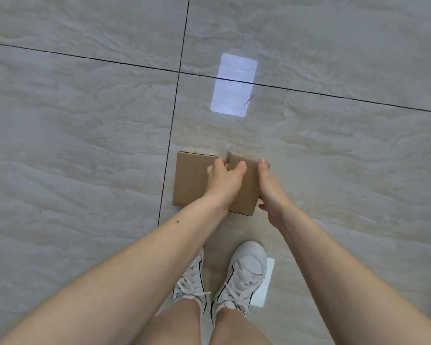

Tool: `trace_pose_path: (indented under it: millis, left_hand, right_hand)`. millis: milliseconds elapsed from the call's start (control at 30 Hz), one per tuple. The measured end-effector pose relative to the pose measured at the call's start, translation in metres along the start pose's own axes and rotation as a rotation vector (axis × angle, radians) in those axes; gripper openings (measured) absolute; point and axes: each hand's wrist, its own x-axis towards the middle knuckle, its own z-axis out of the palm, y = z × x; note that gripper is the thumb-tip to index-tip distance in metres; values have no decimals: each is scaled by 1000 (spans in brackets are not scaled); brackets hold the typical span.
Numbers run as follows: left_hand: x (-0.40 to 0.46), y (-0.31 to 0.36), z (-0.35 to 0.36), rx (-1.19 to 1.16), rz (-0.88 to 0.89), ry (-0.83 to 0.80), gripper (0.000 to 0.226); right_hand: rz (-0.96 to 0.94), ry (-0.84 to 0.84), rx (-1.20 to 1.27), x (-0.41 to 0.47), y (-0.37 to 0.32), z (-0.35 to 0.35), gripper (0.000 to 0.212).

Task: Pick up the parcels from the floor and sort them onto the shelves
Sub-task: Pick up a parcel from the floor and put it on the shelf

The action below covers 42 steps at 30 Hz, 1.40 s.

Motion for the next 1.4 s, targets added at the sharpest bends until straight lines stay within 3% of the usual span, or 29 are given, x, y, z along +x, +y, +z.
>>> trace_pose_path:
  millis: [333, 467, 533, 633, 867, 1000, 1133, 1233, 1333, 1400]
  left_hand:
    - [-64, 40, -20, -34, -2, 2, 65]
    - [-113, 76, -36, -45, 8, 33, 31]
    - [-139, 92, -41, -60, 22, 64, 27]
    - [-184, 119, -52, -61, 54, 70, 54]
    - [-295, 196, -85, -60, 143, 95, 68]
    - [-354, 235, -105, -75, 224, 81, 61]
    - [-402, 258, -126, -87, 263, 70, 85]
    - [-436, 271, -141, -93, 316, 14, 72]
    - [-471, 282, -153, -132, 380, -15, 54]
    - [-490, 286, -158, -129, 440, -16, 50]
  right_hand:
    - [-142, 121, 98, -84, -43, -20, 60]
    - [-178, 125, 127, -146, -66, -36, 56]
    - [-202, 158, 143, -178, -78, -44, 55]
    - [-254, 213, 130, -229, -100, -55, 48]
    - [-362, 190, 154, -355, -158, -85, 57]
    - [-424, 136, 190, -421, -188, -94, 71]
    - [-488, 74, 198, -478, -211, -103, 69]
    - [-536, 26, 206, -519, -221, -110, 64]
    - [-541, 0, 236, -554, -225, -113, 43]
    - [-523, 24, 268, -574, -230, -114, 45]
